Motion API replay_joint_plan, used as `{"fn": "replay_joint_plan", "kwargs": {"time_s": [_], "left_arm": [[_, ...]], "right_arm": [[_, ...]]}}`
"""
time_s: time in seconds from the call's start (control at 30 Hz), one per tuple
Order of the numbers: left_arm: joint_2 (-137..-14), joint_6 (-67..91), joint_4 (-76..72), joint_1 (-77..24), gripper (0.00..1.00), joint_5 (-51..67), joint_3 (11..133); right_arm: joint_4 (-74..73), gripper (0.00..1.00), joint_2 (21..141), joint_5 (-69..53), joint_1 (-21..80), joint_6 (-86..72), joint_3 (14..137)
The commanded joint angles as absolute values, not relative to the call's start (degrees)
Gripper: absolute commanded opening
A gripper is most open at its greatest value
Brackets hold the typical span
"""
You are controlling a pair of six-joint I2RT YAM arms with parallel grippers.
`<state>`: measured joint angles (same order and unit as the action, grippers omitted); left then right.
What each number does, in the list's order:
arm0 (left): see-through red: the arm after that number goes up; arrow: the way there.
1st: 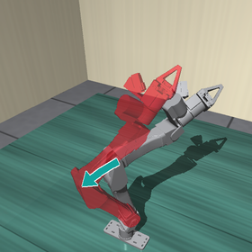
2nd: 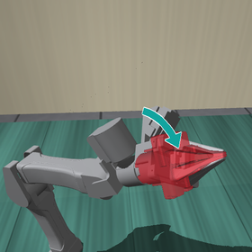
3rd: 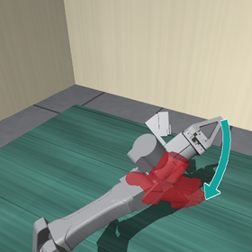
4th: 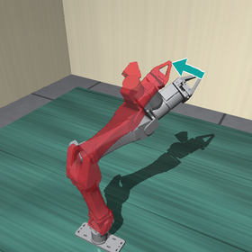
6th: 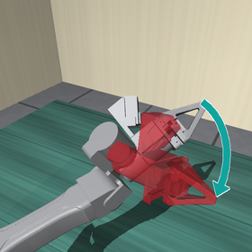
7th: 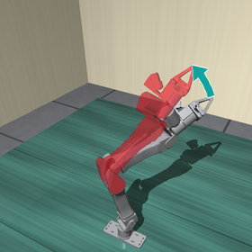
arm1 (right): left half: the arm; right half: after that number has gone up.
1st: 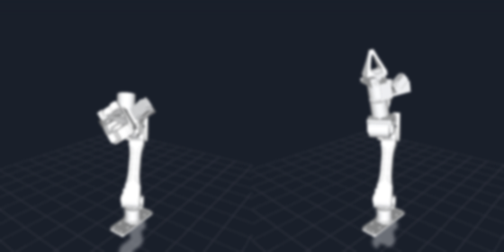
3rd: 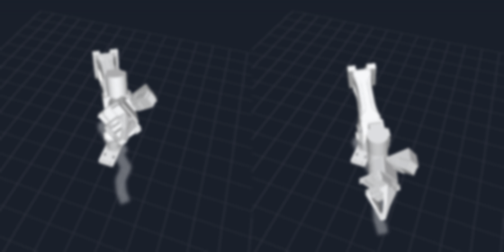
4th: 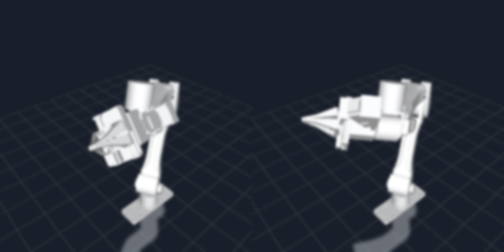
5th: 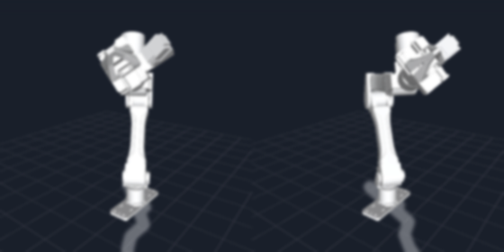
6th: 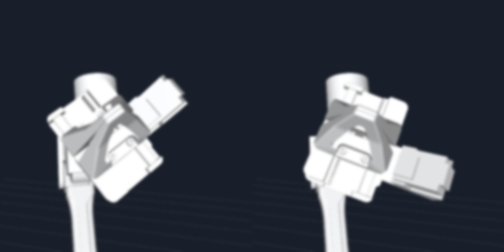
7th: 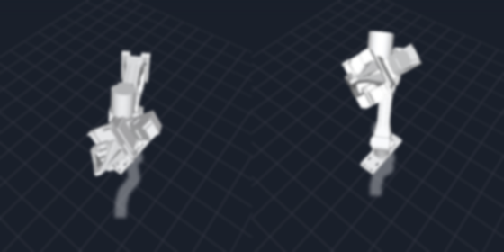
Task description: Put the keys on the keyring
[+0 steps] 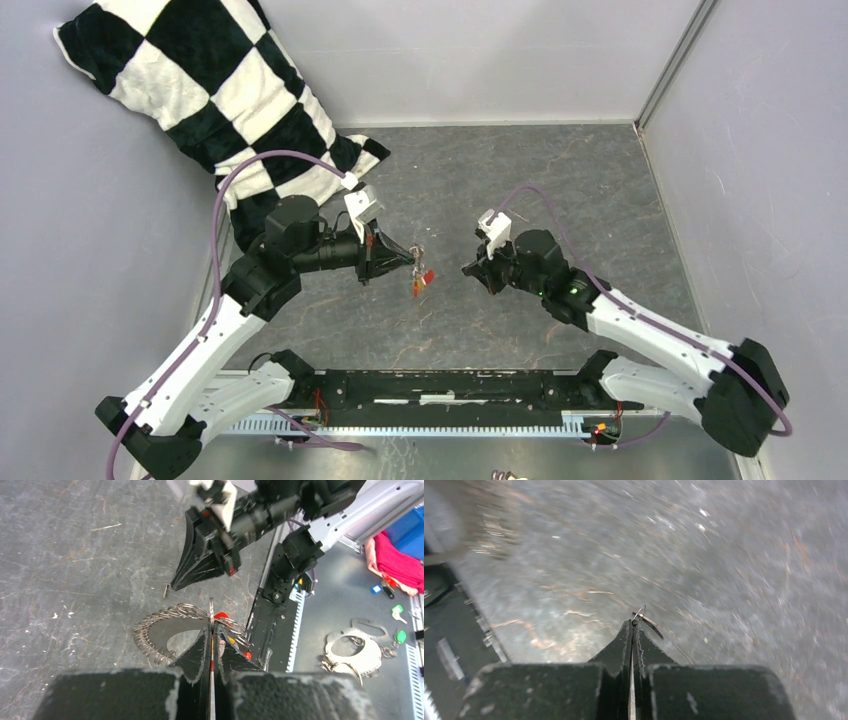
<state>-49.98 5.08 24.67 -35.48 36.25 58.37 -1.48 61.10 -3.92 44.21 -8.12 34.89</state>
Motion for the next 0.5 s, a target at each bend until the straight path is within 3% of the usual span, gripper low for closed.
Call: {"fn": "replay_joint_plan", "kwargs": {"time_s": [0.0, 0.2, 0.33, 0.47], "left_arm": [[-49.1, 5.5, 21.9, -35.6, 0.02, 41.6, 57.6], [-49.4, 2.4, 23.2, -35.6, 0.02, 50.1, 57.6], [-49.2, 2.9, 23.2, -35.6, 0.02, 56.3, 57.5], [-48.6, 3.0, 23.2, -35.6, 0.02, 54.9, 57.2]], "right_arm": [[-4.3, 0.00, 55.4, -24.7, 44.1, 0.4, 40.6], [-7.9, 0.01, 52.1, -39.3, 44.1, 8.1, 46.1], [-8.8, 0.01, 48.2, -41.4, 44.1, 14.2, 46.2], [-9.6, 0.01, 47.4, -42.7, 44.1, 15.8, 48.0]]}}
